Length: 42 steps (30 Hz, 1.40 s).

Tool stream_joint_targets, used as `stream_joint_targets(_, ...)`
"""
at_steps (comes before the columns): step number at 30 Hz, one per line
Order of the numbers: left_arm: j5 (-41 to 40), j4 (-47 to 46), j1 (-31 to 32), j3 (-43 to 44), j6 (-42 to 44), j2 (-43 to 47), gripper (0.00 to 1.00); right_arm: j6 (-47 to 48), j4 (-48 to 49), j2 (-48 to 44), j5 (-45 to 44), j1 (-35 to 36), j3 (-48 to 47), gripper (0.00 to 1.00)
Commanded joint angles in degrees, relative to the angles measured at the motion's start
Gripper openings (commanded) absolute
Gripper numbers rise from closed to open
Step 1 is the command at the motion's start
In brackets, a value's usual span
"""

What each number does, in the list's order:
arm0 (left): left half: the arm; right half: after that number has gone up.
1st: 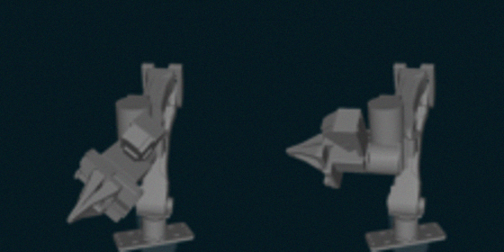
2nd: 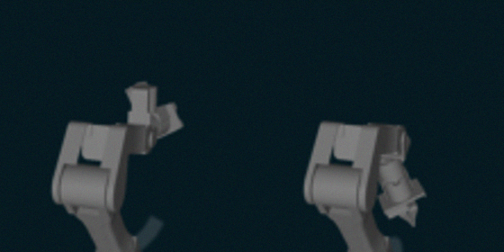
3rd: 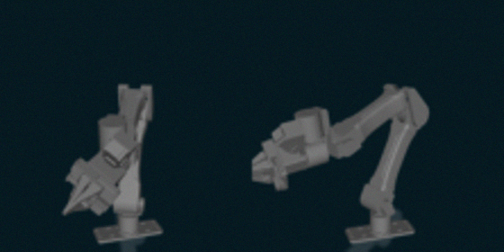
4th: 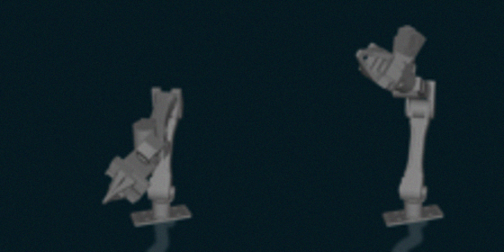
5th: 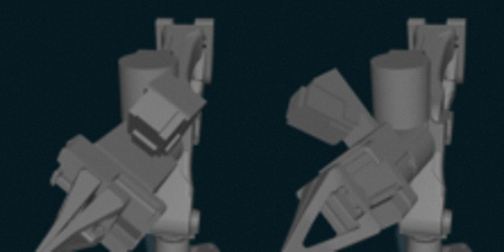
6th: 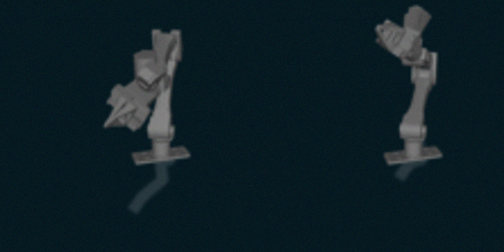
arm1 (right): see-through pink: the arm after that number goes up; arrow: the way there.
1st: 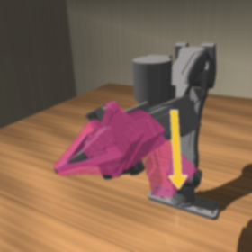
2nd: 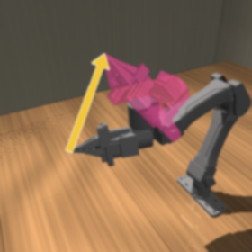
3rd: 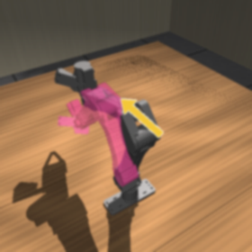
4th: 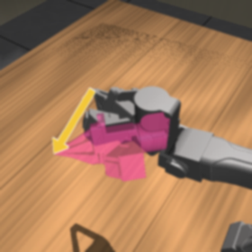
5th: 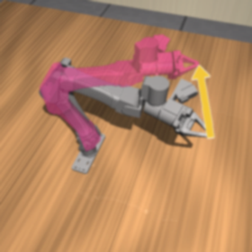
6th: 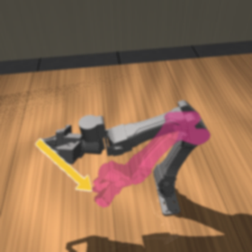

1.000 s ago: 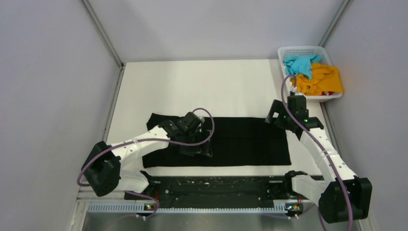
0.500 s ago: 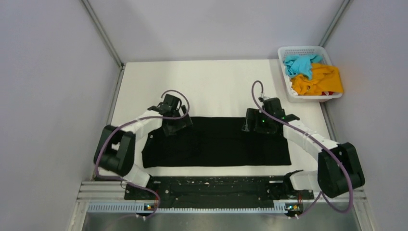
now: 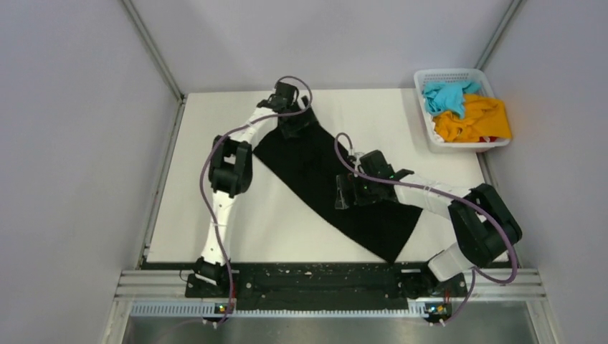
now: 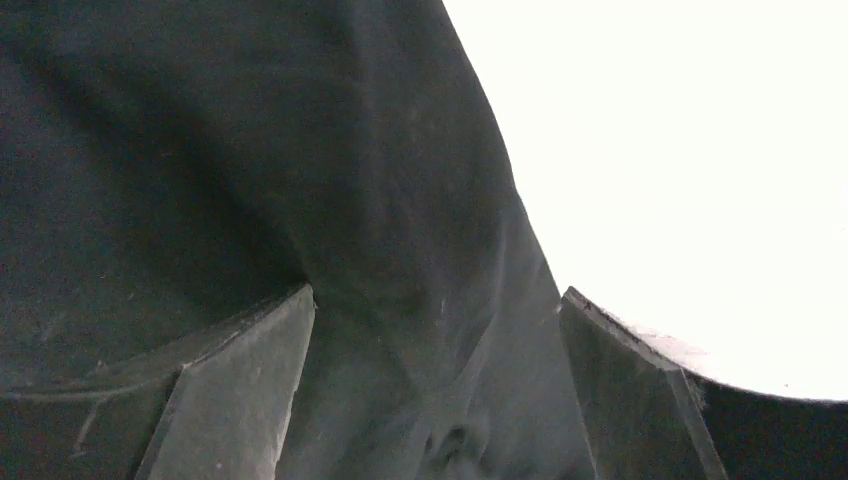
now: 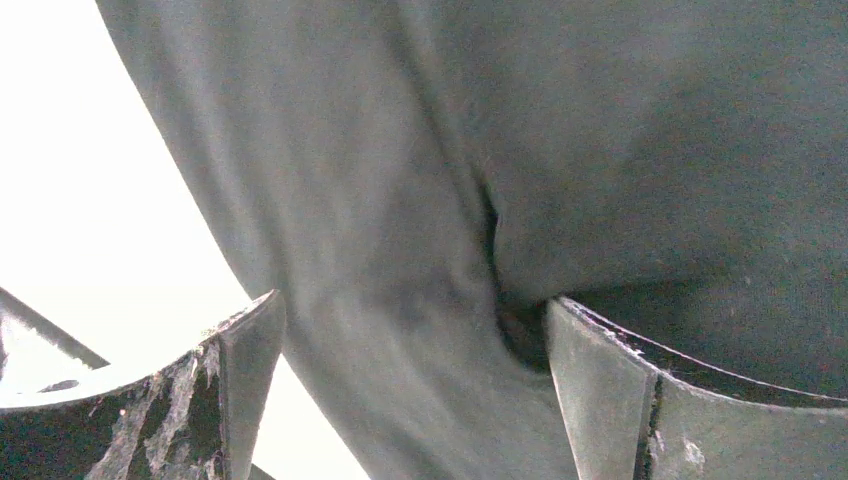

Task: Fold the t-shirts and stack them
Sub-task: Rotate the tshirt 90 degrees

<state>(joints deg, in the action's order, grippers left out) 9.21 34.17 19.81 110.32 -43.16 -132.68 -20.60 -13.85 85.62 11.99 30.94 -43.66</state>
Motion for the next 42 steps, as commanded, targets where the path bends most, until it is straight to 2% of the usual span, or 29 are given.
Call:
stream_joint_targets(1, 10.36, -14.16, -0.29, 22.11, -3.65, -19.5, 0.99, 3.77, -1.66, 5.8, 10.73, 5.66, -2.62, 0.97)
stream_joint_targets(2, 13.16, -19.03, -0.24, 26.56, -7.53, -23.29, 0.99, 4.54, -2.06, 7.18, 12.26, 6.57, -4.13, 0.97)
stream_joint_targets(4, 15.53, -33.42, -0.03, 30.21, -17.72, -28.46, 0.99, 4.94, -2.63, 10.58, 14.85, 8.13, -7.84, 0.97)
stream_joint_targets(5, 14.37, -38.52, 0.16, 31.3, -20.75, -30.44, 0.99, 4.62, -2.71, 12.04, 16.13, 8.78, -10.06, 0.97)
stream_joint_targets(8, 9.1, -45.34, 0.56, 34.59, -23.58, -33.85, 0.99, 3.9, -2.35, 14.29, 16.2, 10.67, -16.34, 0.98)
stream_joint_targets(10, 7.08, -46.66, 0.6, 34.61, -23.07, -33.92, 0.99, 3.94, -4.7, 13.74, 10.56, 11.43, -18.86, 0.98)
stream_joint_targets(14, 2.6, -45.02, 0.4, 34.29, -20.56, -32.79, 0.99, 2.94, -7.48, 9.58, 1.61, 11.47, -18.14, 0.99)
stream_joint_targets(18, -0.37, -48.04, -0.19, 34.69, -20.45, -32.64, 0.99, 2.31, -7.87, 4.76, 0.45, 11.43, -16.62, 0.99)
stream_joint_targets(22, 4.79, -50.16, -0.68, 34.76, -21.02, -30.77, 0.99, 1.0, -7.82, -2.21, -7.55, 11.34, -14.05, 0.99)
stream_joint_targets(24, 9.41, -48.04, -0.19, 34.72, -18.17, -27.28, 0.99, -1.8, -8.12, -6.23, -14.42, 10.66, -12.08, 0.99)
stream_joint_targets(26, 11.41, -43.51, 0.81, 33.49, -13.0, -21.54, 0.99, -5.32, -8.0, -10.71, -17.31, 8.5, -9.32, 0.99)
stream_joint_targets(31, 15.61, -35.21, 1.41, 21.49, -4.73, -2.23, 0.99, -7.93, -7.94, -18.5, -12.84, 1.73, -3.43, 0.99)
stream_joint_targets(34, 15.97, -26.4, 2.43, 9.78, 0.29, 11.29, 0.99, -8.27, -11.39, -19.5, -13.12, 0.36, -2.2, 0.99)
stream_joint_targets(38, 3.34, -16.37, 6.38, -11.2, 7.91, 29.32, 0.99, -10.82, -15.99, -19.79, -12.77, -0.04, 0.17, 0.93)
stream_joint_targets(42, -4.73, -12.06, 13.31, -37.13, 6.87, 45.99, 0.99, -10.3, -17.25, -21.99, -6.87, -0.46, 5.19, 0.89)
